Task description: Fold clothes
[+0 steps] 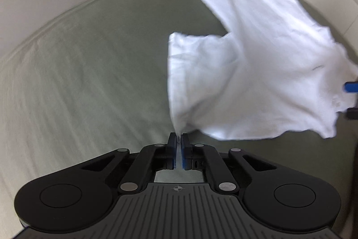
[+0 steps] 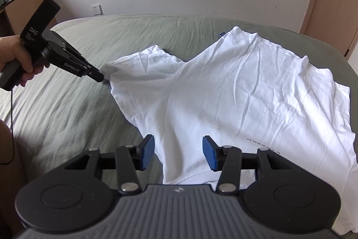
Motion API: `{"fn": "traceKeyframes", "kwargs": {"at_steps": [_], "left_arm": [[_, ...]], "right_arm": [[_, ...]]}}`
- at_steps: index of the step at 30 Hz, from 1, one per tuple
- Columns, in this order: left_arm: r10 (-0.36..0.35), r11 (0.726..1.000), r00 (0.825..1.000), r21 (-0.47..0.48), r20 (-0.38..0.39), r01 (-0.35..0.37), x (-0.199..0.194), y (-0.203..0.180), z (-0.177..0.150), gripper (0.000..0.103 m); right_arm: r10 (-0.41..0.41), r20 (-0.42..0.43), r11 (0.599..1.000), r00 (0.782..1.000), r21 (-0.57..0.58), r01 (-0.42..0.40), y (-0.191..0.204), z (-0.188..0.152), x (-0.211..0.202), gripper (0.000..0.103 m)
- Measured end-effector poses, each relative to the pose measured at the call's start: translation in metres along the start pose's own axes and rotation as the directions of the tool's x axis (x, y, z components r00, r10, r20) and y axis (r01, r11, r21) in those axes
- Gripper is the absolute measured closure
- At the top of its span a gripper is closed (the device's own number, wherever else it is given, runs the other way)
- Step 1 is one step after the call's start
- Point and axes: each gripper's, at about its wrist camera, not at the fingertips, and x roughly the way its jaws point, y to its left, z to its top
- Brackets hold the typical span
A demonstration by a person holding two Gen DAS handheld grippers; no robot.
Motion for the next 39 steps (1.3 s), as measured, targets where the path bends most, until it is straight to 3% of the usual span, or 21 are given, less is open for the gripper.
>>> {"fn": "traceKeyframes", "kwargs": {"at_steps": [2,4,8,12,17,21,25,28,32,39], "left_arm": [[0.032,0.998,0.999,-0.052,0.016,-0.031,0.005,0.006,0.002,0.098],[0.083,0.996,0.996,-0.041,0.02,-0.082,0.003,0.006,0.004,0.098],[0.155,0.988,0.988,0.008,-0.009,-0.155,-0.004,0.003,0.006,0.075],[0.18,0.982,0.981,0.051,0.079,-0.184,-0.025,-0.013,0.005,0.075],[0.076,0.99,0.987,0.104,0.141,-0.091,-0.027,-0.052,0.013,0.075],[0.077,0.985,0.992,0.145,0.1,-0.091,-0.006,-0.074,0.015,0.075],[0.104,0.989,0.993,0.1,0.058,-0.11,0.007,-0.072,0.012,0.074],[0.091,0.992,0.995,0.083,0.052,-0.095,-0.003,-0.073,0.01,0.074],[-0.023,0.992,0.997,0.129,0.069,0.014,-0.023,-0.113,-0.003,0.074],[-0.171,0.964,0.984,0.215,0.055,0.156,-0.02,-0.203,-0.03,0.074]], "right_arm": [[-0.005,0.0,1.0,1.0,0.0,0.005,-0.001,-0.001,-0.002,0.053],[-0.011,0.001,1.0,1.0,0.0,0.011,-0.002,-0.002,-0.004,0.053],[-0.034,-0.015,0.999,0.999,0.014,0.034,-0.012,-0.005,-0.008,0.053],[-0.075,-0.045,0.996,0.996,0.041,0.077,-0.027,-0.011,-0.006,0.053],[-0.099,-0.103,0.985,0.99,0.131,0.112,-0.052,-0.023,0.003,0.053],[-0.116,-0.177,0.98,0.977,0.138,0.141,-0.059,-0.034,0.018,0.053],[-0.102,-0.293,0.982,0.951,0.123,0.143,-0.059,-0.051,0.034,0.053],[-0.096,-0.255,0.98,0.962,0.148,0.137,-0.06,-0.06,0.019,0.053],[-0.112,-0.196,0.967,0.974,0.203,0.152,-0.073,-0.062,-0.007,0.053],[-0.182,-0.206,0.963,0.962,0.163,0.217,-0.097,-0.081,-0.035,0.053]]}}
